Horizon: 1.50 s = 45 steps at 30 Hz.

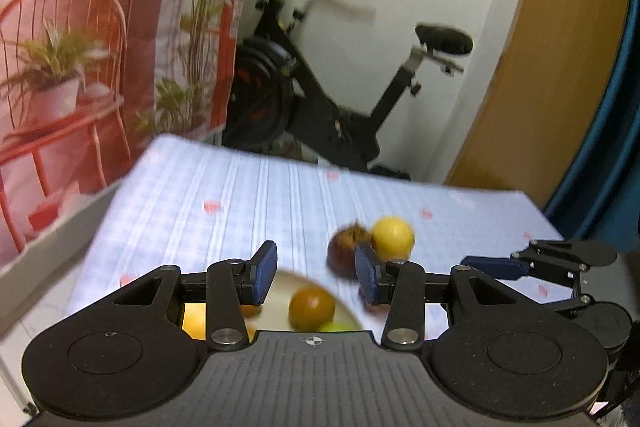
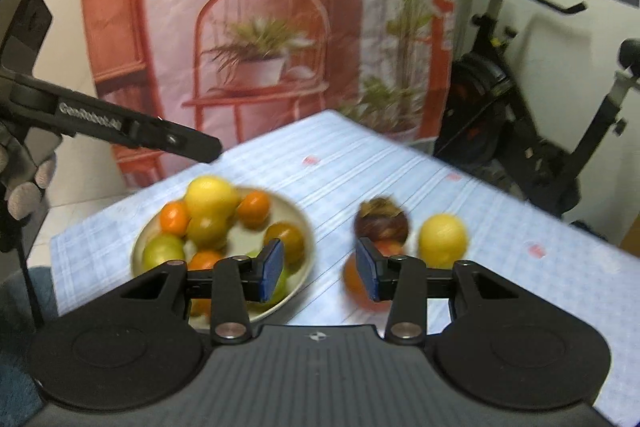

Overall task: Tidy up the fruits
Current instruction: 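Lift both grippers away from the plate toward the red apple, then close the left gripper on the red apple while the right gripper also clamps it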

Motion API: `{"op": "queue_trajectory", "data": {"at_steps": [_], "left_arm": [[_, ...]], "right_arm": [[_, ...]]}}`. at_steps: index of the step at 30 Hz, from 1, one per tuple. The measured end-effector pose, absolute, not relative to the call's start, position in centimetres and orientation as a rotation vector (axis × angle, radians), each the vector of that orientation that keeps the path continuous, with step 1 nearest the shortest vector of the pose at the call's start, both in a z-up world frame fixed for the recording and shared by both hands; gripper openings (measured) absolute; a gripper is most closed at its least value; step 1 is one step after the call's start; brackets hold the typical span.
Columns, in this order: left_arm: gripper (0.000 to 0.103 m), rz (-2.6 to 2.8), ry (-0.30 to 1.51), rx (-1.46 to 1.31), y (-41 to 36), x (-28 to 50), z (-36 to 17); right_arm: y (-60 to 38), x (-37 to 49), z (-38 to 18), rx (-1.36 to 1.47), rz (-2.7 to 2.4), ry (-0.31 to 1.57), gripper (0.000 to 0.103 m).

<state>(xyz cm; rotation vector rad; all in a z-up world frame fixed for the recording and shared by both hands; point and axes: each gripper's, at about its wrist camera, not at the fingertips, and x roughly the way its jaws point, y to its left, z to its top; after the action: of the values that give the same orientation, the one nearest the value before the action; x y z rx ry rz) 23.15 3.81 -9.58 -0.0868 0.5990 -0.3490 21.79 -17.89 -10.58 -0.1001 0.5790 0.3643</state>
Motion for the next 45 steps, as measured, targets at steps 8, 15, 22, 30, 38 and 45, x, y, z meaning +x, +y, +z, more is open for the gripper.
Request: {"op": "queue_trajectory", "data": {"at_steps": [8,15,22,30,38,45], "left_arm": [[0.046,-0.359,0.563,-0.082,1.4,24.8,-8.7],[0.046,-0.424,0.642,0.001,-2.0,27.3,-11.4],[0.046,-0.487,0.751,0.032,-4.2,30.6,-14.3],[0.052,-0.537,0.862,0.027,-6.4,32.4,-17.0],[0.059,-0.536,0.882,0.058,-8.6,32.7,-18.1],[0.061,-0.516,0.915,0.028,-7.0,32.9,-18.5]], "right_arm": [[-20.2,22.8,-8.7,-0.109,0.304,0.528,0.043],[-22.4,24.4,-11.6,0.003,0.286,0.607,0.049],[-22.7,26.5,-15.0,0.061,0.312,0.703,0.067],[-22.6,28.5,-17.9,0.113,0.327,0.751,0.071],[-22.9,29.7,-19.0,0.167,0.327,0.761,0.07],[-22.9,29.4,-19.2,0.168,0.335,0.757,0.065]]}}
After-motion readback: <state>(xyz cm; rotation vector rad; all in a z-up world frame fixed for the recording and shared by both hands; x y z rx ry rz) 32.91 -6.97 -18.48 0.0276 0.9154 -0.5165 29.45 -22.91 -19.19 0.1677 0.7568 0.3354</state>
